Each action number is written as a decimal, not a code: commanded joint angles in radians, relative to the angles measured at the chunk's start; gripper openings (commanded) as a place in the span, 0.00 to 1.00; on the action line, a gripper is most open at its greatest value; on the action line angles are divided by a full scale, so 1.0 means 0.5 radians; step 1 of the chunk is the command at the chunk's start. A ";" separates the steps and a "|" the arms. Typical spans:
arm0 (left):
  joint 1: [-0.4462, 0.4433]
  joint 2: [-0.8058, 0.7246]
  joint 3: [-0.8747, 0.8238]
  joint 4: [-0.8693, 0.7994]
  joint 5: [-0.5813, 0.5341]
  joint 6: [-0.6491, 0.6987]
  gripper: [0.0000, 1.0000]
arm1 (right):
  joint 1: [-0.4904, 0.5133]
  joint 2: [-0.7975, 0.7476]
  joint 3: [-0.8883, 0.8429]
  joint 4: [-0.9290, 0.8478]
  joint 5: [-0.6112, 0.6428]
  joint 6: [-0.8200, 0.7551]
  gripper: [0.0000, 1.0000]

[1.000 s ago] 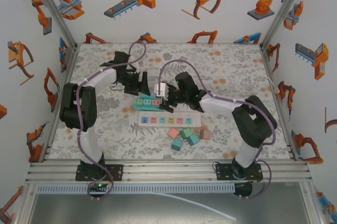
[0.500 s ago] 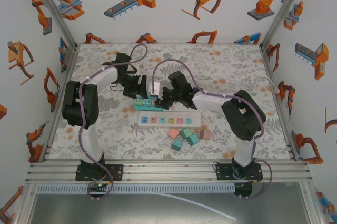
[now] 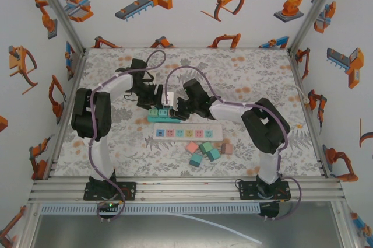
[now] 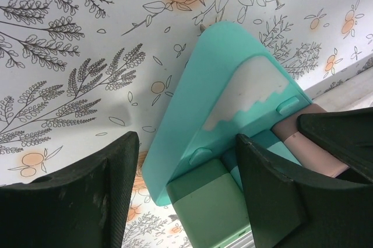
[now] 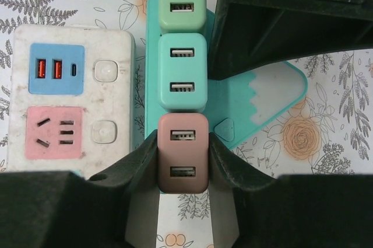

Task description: Pull the plug off the socket

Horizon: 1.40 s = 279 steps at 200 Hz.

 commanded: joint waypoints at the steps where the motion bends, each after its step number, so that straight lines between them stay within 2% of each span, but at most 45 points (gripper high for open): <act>1: -0.017 0.068 0.033 -0.082 -0.123 0.027 0.63 | 0.019 0.001 0.102 -0.042 -0.071 0.009 0.30; 50: -0.062 0.087 0.031 -0.098 -0.306 0.031 0.63 | -0.008 0.031 0.160 0.157 -0.115 0.358 0.28; 72: -0.075 0.102 0.044 -0.115 -0.406 0.013 0.63 | -0.008 0.028 0.175 0.168 -0.156 0.383 0.27; 99: -0.085 0.118 0.056 -0.121 -0.432 -0.017 0.63 | 0.044 -0.003 0.160 0.024 -0.057 0.072 0.25; 142: -0.101 0.147 0.057 -0.128 -0.539 -0.027 0.64 | 0.110 -0.095 0.088 0.031 0.121 -0.180 0.23; 171: -0.103 0.163 0.066 -0.135 -0.546 -0.028 0.65 | 0.159 -0.148 -0.105 0.287 0.189 -0.363 0.22; 193: -0.105 0.167 0.067 -0.133 -0.560 -0.028 0.65 | 0.156 -0.148 -0.109 0.339 0.207 -0.190 0.22; 215: -0.106 0.170 0.070 -0.133 -0.559 -0.028 0.65 | 0.140 -0.134 -0.036 0.288 0.104 0.033 0.21; 253: -0.109 0.171 0.074 -0.134 -0.568 -0.034 0.65 | 0.059 -0.136 -0.045 0.550 -0.038 0.582 0.20; 279: -0.112 0.173 0.072 -0.134 -0.587 -0.036 0.66 | 0.058 -0.176 -0.056 0.506 -0.018 0.544 0.18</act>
